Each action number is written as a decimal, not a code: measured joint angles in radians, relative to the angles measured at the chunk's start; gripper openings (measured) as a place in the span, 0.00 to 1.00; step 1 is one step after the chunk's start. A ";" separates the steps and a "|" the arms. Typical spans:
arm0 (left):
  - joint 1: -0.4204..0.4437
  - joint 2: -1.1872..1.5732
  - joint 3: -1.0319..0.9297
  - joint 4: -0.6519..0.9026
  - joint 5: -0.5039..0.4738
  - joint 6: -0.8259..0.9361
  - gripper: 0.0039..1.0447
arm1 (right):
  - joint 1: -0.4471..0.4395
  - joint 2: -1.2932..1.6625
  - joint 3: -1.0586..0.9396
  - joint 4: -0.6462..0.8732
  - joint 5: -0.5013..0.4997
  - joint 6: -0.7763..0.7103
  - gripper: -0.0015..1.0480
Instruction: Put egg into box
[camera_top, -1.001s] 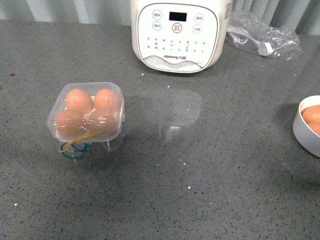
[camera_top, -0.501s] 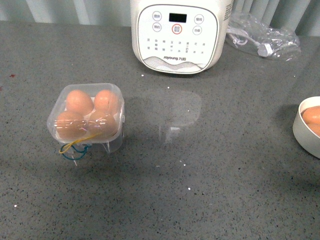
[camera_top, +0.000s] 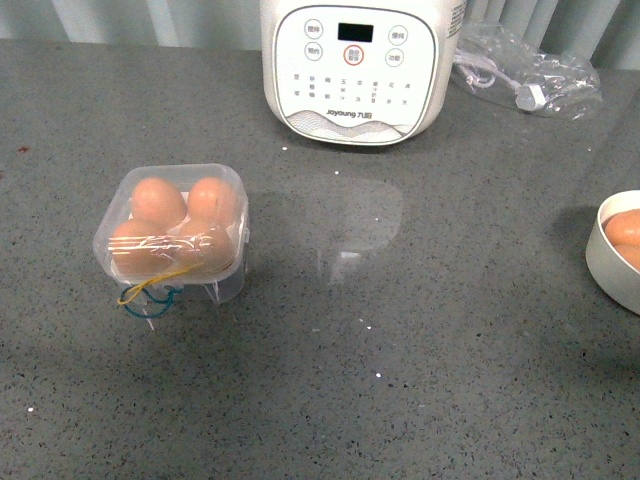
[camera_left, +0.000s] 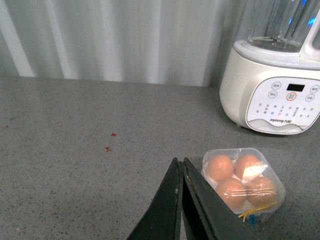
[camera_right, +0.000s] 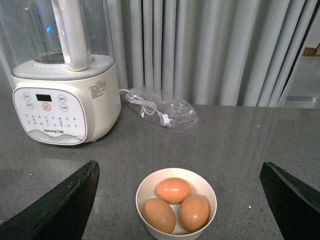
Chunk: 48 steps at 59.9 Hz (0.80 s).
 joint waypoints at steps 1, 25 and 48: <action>0.000 -0.016 0.000 -0.005 0.000 0.000 0.03 | 0.000 0.000 0.000 0.000 0.000 0.000 0.93; 0.000 -0.036 0.000 -0.011 0.000 0.000 0.44 | 0.000 0.000 0.000 0.000 0.000 0.000 0.93; 0.000 -0.036 0.000 -0.011 0.000 0.000 0.93 | 0.000 0.000 0.000 0.000 0.000 0.000 0.93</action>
